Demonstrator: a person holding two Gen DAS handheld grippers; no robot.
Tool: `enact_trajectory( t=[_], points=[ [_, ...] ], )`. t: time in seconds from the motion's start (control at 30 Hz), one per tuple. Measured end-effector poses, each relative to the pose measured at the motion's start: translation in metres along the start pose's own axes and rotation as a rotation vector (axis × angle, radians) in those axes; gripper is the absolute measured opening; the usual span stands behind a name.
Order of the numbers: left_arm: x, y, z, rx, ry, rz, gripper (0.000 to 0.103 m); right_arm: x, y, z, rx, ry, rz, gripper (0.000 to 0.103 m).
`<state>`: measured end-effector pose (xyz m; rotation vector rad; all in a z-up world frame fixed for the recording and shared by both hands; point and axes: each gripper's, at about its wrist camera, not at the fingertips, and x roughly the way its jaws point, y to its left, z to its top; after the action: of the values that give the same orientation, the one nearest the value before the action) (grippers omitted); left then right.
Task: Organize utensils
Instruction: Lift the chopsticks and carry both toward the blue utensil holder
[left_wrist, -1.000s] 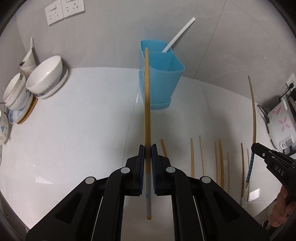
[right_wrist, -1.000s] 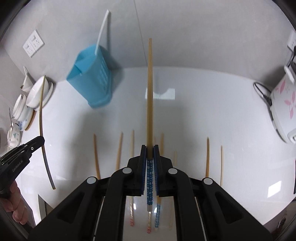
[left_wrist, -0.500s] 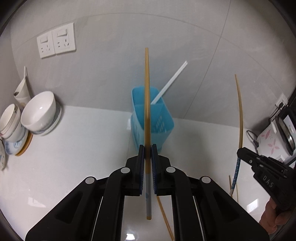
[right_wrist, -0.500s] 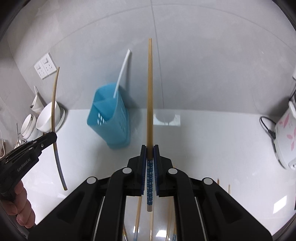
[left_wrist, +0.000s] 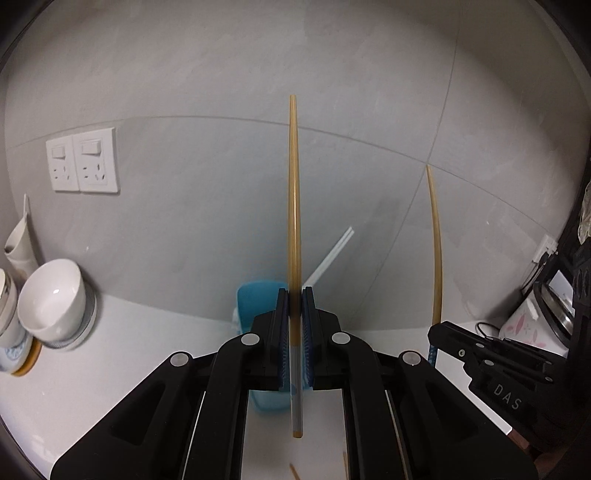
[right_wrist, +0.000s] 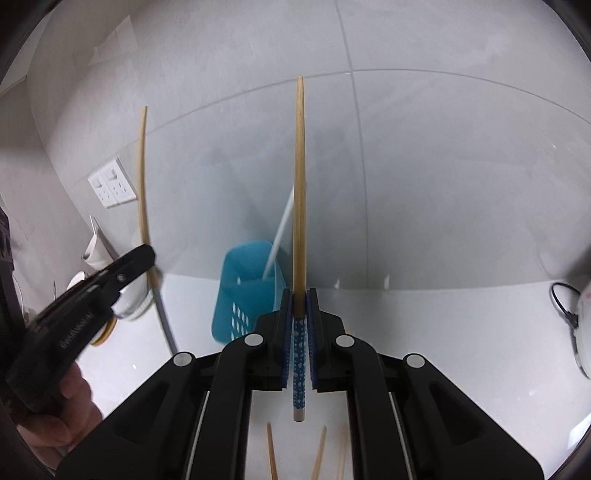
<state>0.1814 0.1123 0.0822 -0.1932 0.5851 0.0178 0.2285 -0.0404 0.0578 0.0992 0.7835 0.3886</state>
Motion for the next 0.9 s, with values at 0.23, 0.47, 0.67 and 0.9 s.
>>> enact_trajectory(
  t=[0.23,0.47,0.67,0.9],
  points=[
    [0.032,0.003,-0.006,0.025,-0.082,-0.016,0.007,0.019,-0.003,0.004,0.017,-0.040,0.026,0.007],
    [0.065,-0.001,-0.028,0.090,-0.112,-0.027,0.007,0.031,-0.004,-0.004,-0.002,-0.049,0.037,0.007],
    [0.084,-0.002,-0.045,0.090,-0.093,-0.044,0.007,0.042,-0.005,-0.008,-0.016,-0.028,0.034,0.007],
    [0.097,0.003,-0.055,0.085,-0.072,-0.038,0.007,0.045,-0.003,-0.011,-0.018,-0.016,0.031,0.007]
  ],
)
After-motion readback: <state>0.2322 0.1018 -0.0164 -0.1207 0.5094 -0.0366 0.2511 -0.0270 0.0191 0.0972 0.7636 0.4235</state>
